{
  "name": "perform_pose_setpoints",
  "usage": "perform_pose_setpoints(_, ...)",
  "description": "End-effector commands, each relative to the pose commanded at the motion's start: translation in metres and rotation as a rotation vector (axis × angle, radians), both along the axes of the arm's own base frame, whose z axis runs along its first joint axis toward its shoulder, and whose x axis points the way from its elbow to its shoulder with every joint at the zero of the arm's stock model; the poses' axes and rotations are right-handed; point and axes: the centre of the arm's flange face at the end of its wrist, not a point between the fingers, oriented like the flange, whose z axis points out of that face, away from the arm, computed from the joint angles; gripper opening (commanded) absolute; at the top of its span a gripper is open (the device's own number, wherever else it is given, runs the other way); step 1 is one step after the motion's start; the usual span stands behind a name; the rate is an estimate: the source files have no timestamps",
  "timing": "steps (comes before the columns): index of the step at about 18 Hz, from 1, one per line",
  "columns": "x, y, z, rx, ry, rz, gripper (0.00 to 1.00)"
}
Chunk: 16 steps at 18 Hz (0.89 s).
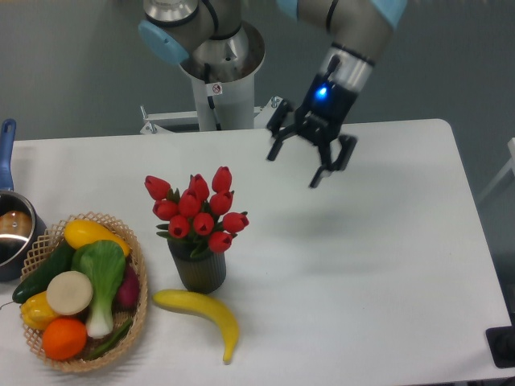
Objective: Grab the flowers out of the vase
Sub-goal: 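Move the open gripper down toward the red tulip stems in the vase, then close the gripper around the tulip stems just below the blooms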
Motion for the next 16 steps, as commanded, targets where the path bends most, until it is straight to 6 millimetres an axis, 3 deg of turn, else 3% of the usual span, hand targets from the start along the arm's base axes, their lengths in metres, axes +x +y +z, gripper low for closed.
perform_pose_setpoints(6,0.014,0.036,-0.018,0.112,-0.063,-0.073,1.00)
perform_pose_setpoints(13,0.022,0.063,-0.043,0.133,-0.082,-0.124,1.00)
perform_pose_setpoints(16,0.021,0.067,-0.042,0.135,-0.083,-0.129,1.00)
